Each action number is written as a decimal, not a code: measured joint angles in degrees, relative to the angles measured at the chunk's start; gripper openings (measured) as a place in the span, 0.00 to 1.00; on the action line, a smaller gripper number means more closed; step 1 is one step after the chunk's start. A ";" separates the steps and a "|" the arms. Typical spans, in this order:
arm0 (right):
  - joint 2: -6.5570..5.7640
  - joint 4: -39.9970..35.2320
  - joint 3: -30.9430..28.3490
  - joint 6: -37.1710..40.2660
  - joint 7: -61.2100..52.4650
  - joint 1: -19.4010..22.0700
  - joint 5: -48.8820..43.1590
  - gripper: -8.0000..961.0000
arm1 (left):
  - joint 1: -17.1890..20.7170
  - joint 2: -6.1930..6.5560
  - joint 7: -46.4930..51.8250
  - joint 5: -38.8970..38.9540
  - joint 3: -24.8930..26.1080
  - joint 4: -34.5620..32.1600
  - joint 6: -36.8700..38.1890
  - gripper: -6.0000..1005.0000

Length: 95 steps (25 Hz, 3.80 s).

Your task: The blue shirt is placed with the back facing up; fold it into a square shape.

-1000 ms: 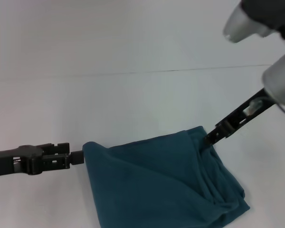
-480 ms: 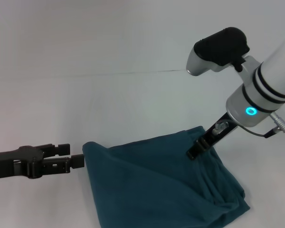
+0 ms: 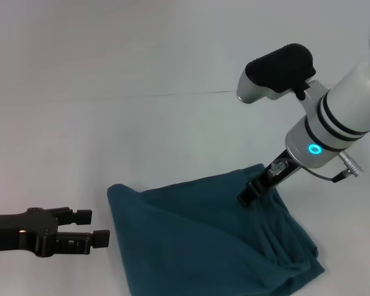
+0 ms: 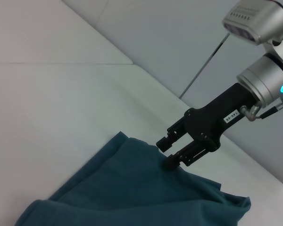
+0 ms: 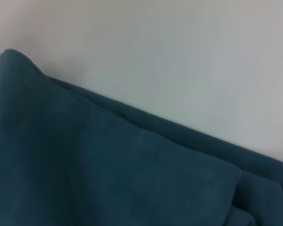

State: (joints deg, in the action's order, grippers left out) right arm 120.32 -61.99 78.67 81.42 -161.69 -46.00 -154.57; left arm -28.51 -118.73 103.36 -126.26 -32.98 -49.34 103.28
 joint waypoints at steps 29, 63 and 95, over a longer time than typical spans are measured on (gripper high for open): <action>-0.26 5.28 -2.47 -8.86 1.71 1.73 3.44 0.11 | -0.61 -0.06 -0.18 -0.04 -0.50 -0.83 -0.12 0.93; -0.90 0.40 -6.87 -5.61 5.39 4.84 10.16 0.10 | -1.31 -3.57 37.11 -14.72 -7.11 -11.41 0.13 0.91; -0.71 0.20 -6.65 -5.61 6.30 5.26 10.16 0.10 | -5.79 -5.66 41.98 -14.18 -17.46 -2.08 -9.41 0.89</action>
State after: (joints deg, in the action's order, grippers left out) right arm 119.62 -61.79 72.03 75.81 -155.39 -40.74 -144.40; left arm -34.30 -124.39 145.34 -140.44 -50.44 -51.41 93.86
